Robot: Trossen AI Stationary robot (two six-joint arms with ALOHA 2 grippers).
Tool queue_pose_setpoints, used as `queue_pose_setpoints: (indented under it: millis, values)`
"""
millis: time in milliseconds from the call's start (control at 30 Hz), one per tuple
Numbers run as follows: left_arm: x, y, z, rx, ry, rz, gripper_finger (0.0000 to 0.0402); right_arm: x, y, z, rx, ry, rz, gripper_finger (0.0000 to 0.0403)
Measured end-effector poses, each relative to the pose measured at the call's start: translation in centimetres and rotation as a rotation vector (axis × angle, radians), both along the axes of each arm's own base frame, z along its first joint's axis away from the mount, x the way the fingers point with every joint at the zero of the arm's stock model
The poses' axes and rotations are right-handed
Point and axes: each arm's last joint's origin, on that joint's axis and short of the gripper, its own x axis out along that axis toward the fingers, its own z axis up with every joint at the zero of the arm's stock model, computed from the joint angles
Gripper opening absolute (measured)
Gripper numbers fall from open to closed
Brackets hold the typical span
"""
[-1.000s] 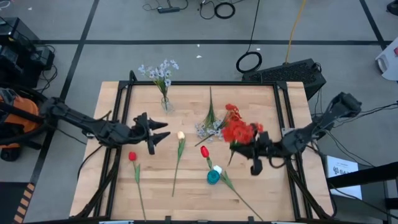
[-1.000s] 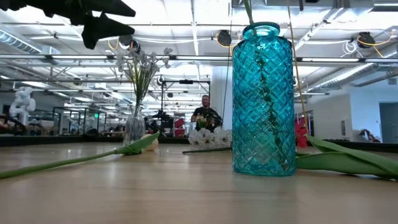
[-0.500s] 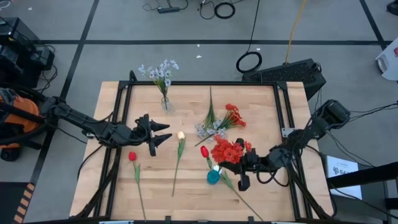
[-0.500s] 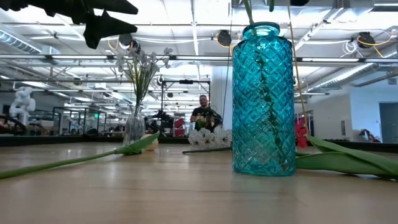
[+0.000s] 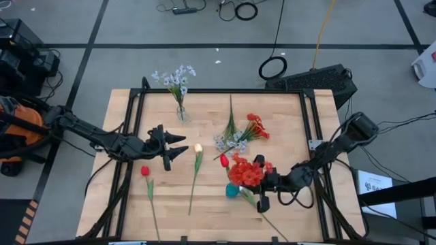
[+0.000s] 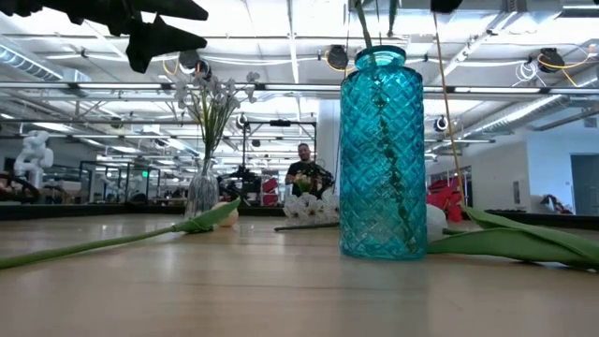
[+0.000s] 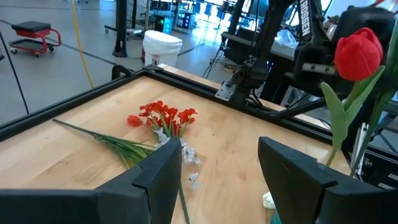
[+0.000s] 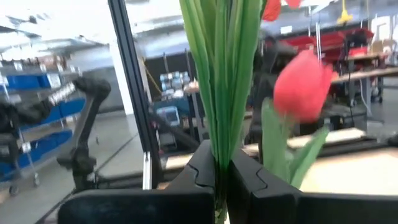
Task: Sort flowers into vase by color
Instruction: Put the right red poppies into the blue vase
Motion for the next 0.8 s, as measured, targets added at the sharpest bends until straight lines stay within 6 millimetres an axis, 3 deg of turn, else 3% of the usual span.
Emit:
queue_pose_setpoints:
  millis: [267, 567, 800]
  values:
    - [0.0, 0.0, 0.0, -0.001, -0.003, 0.0, 0.0217, -0.3, 0.0, 1.5, -0.106, -0.029, -0.03, 0.0001]
    - [0.0, 0.0, 0.0, -0.001, -0.003, 0.0, 0.0217, 0.1, 0.0, 0.5, -0.096, 0.06, -0.014, 0.0003]
    - [0.0, 0.0, 0.0, 0.0, -0.003, 0.0, 0.0217, 0.8, 0.5, -1.8, -0.115, 0.136, -0.005, 0.0003]
